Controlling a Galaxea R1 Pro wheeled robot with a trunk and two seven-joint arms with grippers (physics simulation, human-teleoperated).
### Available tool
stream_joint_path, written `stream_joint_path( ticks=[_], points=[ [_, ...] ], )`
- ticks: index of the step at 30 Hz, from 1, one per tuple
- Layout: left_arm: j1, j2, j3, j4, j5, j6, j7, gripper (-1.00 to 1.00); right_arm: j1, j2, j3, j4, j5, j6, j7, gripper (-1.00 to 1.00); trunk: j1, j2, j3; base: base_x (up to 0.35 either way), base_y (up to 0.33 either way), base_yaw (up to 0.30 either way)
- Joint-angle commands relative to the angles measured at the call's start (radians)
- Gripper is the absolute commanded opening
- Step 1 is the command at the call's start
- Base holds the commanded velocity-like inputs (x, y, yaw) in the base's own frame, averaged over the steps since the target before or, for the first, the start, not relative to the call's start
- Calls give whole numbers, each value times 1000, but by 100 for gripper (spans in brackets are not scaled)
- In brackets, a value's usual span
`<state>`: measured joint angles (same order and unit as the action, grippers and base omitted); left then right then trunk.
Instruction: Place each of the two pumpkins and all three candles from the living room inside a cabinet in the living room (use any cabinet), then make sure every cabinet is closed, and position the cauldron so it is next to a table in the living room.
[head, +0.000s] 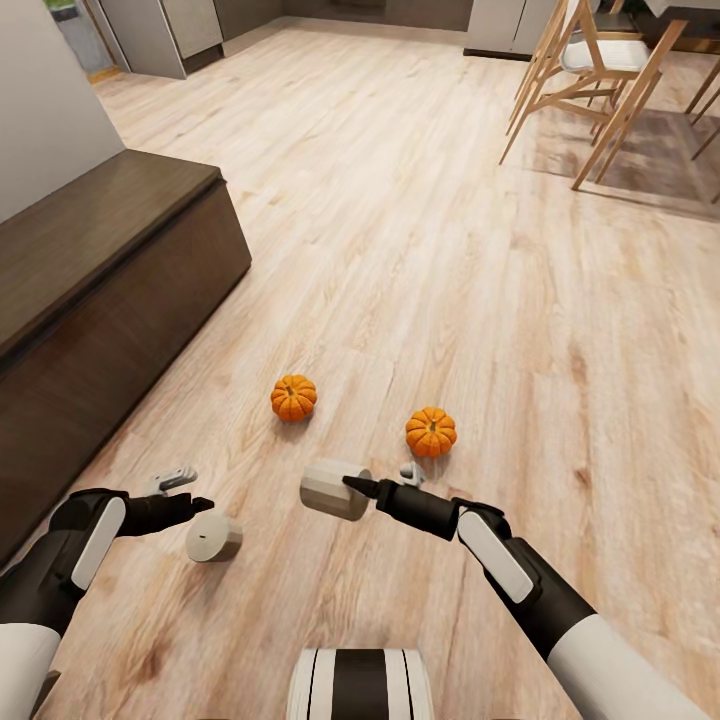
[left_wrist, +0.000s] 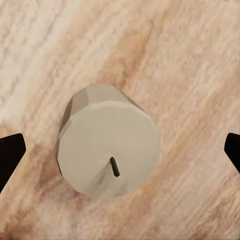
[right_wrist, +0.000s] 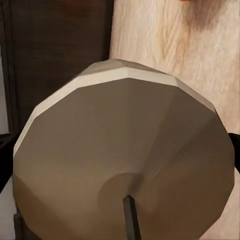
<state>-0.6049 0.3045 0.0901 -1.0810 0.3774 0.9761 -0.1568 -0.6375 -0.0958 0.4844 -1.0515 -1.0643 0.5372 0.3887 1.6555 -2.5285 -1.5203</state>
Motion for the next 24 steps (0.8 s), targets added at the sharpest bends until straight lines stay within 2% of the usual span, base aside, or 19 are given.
stream_joint_path(
  ticks=[1,4,7,13,21,24],
  points=[
    [0,0,2,0,-9,4,-10,100,-1,-1,2,-2,-5,3,-1,-100,0,0,-4,0,0,0],
    [0,0,2,0,-9,4,-10,100,0,-1,3,-15,-6,5,0,-100,2,-1,-16,0,0,0],
    [0,-1,2,0,-9,4,-10,100,7,-1,3,-67,-7,8,0,-100,2,-1,-16,0,0,0],
    [0,-1,2,0,-8,4,-10,100,69,-2,3,-236,-6,12,-4,-100,2,-1,-16,0,0,0],
    [0,-3,2,0,-6,4,-14,100,76,-4,5,-262,-6,12,-8,-100,2,-1,-16,0,0,0],
    [0,-3,2,2,-5,4,-15,100,76,-4,5,-261,-6,11,-11,-100,3,-2,-28,0,0,0]
  ],
)
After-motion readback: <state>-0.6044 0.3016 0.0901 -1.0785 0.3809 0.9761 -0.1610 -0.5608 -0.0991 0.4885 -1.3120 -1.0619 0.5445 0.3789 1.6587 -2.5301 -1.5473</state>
